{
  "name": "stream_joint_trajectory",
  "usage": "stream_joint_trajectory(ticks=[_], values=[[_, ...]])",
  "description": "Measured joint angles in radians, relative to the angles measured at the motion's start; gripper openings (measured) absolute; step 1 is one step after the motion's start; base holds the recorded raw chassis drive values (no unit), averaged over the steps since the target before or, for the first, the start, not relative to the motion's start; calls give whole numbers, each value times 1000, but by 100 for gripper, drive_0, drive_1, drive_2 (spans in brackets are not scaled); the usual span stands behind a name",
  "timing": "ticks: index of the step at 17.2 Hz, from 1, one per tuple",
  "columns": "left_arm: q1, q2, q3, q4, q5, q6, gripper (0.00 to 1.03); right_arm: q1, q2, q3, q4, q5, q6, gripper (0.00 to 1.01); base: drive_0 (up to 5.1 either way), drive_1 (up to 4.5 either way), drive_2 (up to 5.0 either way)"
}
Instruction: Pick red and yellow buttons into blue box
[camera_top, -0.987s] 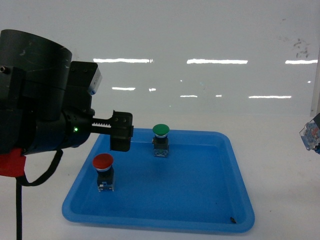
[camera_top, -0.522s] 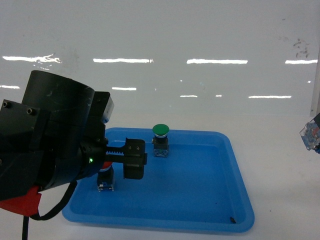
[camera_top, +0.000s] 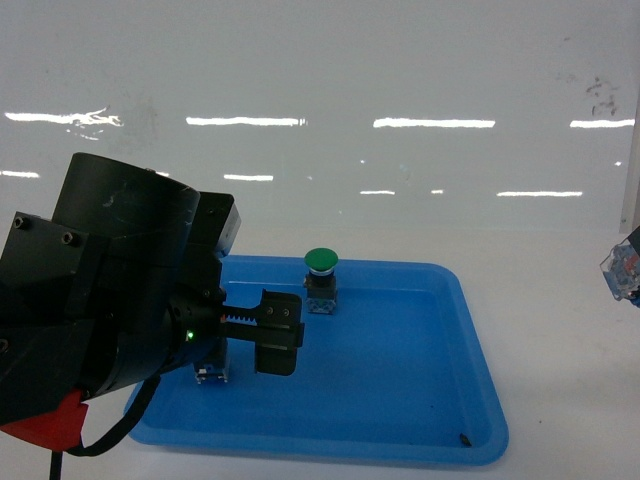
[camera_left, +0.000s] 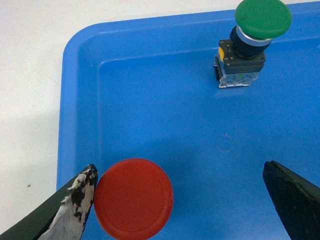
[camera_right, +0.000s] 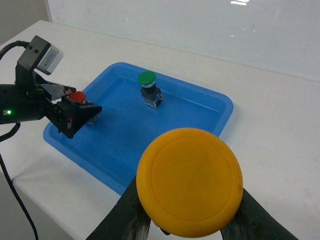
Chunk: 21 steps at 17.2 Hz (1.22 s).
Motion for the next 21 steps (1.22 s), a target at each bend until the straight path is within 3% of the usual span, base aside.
stream_joint_trajectory(ticks=[5,10,13,15,21], values=[[27,64,0,-5,-15,14,98,0,0,0,0,0,0,29,0,0,0],[19,117,19,-29,-24,19,95,0,0,0,0,0,0,29,0,0,0],[19,117,19,-29,-23,19,64,0,0,0,0,0,0,29,0,0,0],[19,117,19,-28,-24,18,25,0,0,0,0,0,0,29,0,0,0],[83,-27,-11,-10,-117,74,25,0,0,0,0,0,0,29,0,0,0]])
